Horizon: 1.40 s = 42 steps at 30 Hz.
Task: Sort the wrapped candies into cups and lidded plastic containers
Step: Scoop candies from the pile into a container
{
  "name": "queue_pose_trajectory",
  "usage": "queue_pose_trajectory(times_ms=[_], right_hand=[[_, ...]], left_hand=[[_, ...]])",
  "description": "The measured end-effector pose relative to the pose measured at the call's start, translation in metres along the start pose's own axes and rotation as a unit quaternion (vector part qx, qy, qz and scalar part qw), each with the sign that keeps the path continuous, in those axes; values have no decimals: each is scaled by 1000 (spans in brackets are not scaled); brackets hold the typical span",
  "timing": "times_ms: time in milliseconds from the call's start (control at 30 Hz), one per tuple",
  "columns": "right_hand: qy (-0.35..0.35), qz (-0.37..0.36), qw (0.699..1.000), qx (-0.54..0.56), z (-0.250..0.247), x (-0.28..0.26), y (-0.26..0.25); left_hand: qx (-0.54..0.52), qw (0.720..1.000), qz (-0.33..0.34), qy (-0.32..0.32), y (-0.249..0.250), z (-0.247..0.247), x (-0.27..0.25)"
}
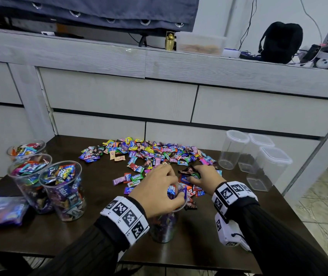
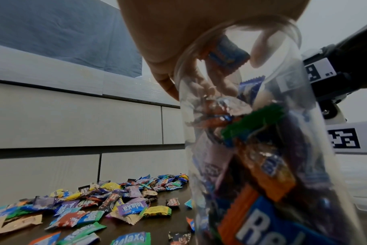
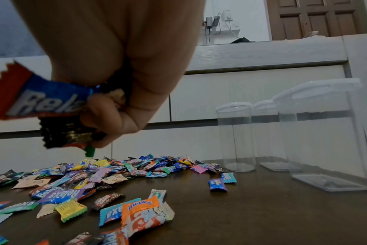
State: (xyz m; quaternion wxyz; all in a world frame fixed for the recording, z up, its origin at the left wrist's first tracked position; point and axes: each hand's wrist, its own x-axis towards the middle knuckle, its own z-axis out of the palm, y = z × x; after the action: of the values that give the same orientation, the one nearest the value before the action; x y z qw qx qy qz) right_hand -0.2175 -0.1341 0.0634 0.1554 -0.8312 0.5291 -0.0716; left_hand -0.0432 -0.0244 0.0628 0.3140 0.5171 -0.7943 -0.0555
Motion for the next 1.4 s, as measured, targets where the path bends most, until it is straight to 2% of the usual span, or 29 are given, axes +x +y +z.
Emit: queue_pose_trajectory(times_ms=[100, 200, 333, 433, 633, 767, 900, 967, 1067, 1167, 1400], right_hand=[[5, -4, 1000, 1, 0, 2, 1], [21, -6, 1000, -7, -2, 2, 3], [71, -25, 997, 9, -14, -1, -2], [125, -65, 987, 75, -28, -7, -13], [172, -157, 950, 209, -26, -30, -50], [146, -201, 946, 207, -4, -41, -60], [127, -247, 949, 148, -1, -46, -62], [92, -262, 954, 115, -4, -46, -64], [42, -253, 965, 44, -4, -44, -65], [34, -244, 969, -2, -3, -44, -64], [31, -250, 967, 34, 0, -50, -64]], left_hand=[[-21, 1000, 0, 8, -1, 1, -1], [-44, 999, -19, -19, -3, 1, -1], [-186, 979, -75, 14, -9, 5, -8], [-263, 957, -110, 45, -18, 9, -14], [-332, 936, -110, 44, -26, 14, -22], [-350, 928, -117, 46, -29, 16, -22], [-362, 925, -107, 42, -30, 16, -22], [-360, 926, -105, 40, -29, 17, -22], [-350, 929, -115, 42, -28, 17, -23], [-333, 933, -128, 41, -25, 16, -24], [-321, 939, -117, 46, -29, 19, -26]])
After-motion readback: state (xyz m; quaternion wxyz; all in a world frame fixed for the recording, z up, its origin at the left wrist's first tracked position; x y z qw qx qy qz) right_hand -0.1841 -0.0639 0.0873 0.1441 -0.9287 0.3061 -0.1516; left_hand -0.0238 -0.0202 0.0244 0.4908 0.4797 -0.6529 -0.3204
